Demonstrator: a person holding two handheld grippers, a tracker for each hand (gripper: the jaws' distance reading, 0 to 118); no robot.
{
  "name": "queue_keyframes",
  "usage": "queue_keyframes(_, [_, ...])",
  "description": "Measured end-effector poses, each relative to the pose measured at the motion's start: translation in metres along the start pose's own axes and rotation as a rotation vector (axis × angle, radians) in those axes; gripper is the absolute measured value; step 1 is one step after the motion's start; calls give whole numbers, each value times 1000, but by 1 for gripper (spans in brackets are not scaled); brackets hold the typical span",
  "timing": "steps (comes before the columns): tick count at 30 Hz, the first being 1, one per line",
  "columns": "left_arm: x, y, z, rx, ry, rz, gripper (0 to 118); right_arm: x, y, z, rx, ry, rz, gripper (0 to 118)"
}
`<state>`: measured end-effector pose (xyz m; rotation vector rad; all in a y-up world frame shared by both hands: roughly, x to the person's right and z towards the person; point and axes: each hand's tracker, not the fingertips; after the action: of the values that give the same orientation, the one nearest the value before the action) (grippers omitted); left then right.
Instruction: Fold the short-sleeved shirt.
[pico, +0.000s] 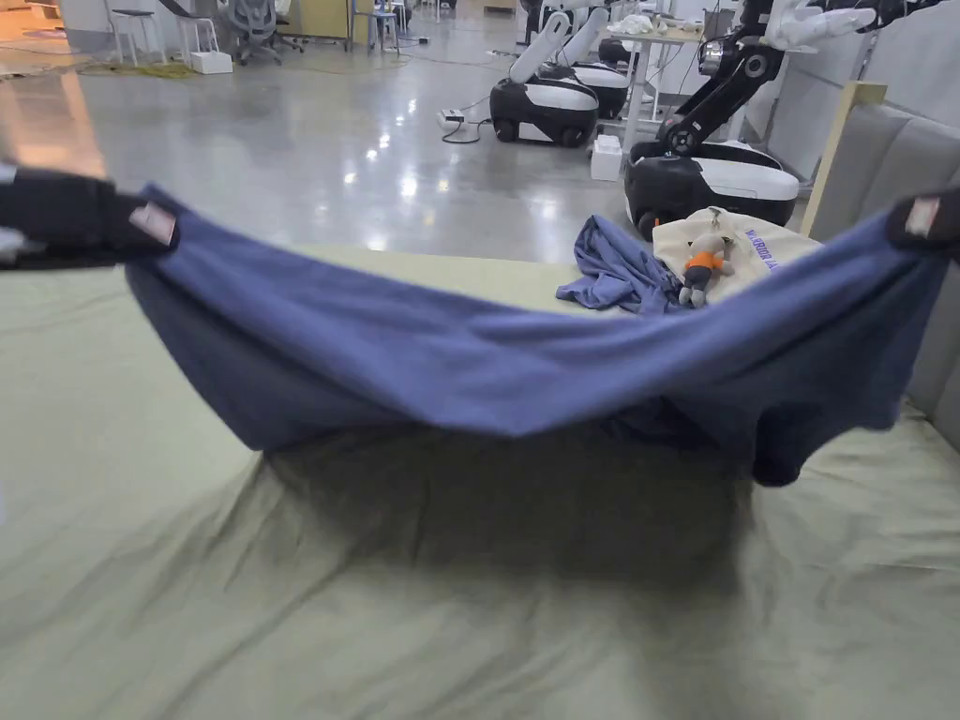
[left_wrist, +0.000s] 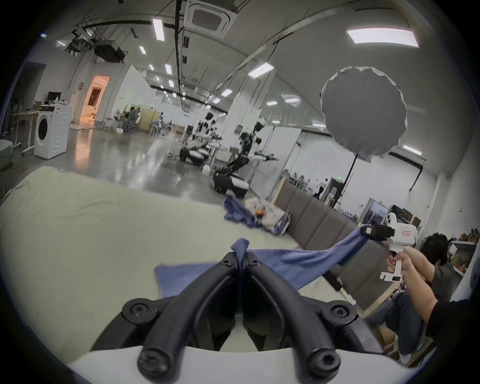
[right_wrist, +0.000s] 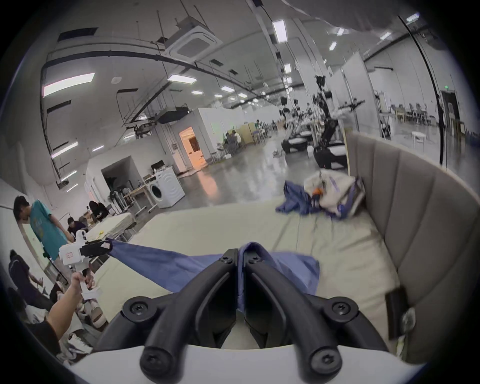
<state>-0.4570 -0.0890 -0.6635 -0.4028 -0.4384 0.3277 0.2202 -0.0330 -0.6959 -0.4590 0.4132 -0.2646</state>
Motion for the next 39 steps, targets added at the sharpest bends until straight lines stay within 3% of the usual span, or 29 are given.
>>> queue_keyframes(3, [-8,-48,29,-12,-21,48,3,-1,-55,25,-39,36,-30,5])
queue_keyframes(5, [-12,-76,50,-10,-33,75,3,2,-87,41,-62,72,-97,5])
queue_keyframes(14, [-2,-182,120,-99,9,115,3,14,-210,103,-144,9,-185,5])
queue_keyframes(17, [5,-200,137,-117,19,135,3,17,-236,117,-169,9,-236,5])
queue_keyframes(20, [5,-214,147,-150,19,175,3,16,-256,129,-182,-28,-219,5])
queue_keyframes(24, [11,-230,156,-196,55,171,3,22,-279,141,-207,-31,-273,5])
queue_keyframes(29, [14,-245,155,-209,76,156,3,25,-300,134,-249,-98,-220,5])
queue_keyframes(34, [23,-263,138,-255,190,-34,3,19,-317,118,-299,-168,-97,5])
queue_keyframes(39, [22,-280,128,-286,255,-34,3,14,-330,107,-343,-236,-29,5])
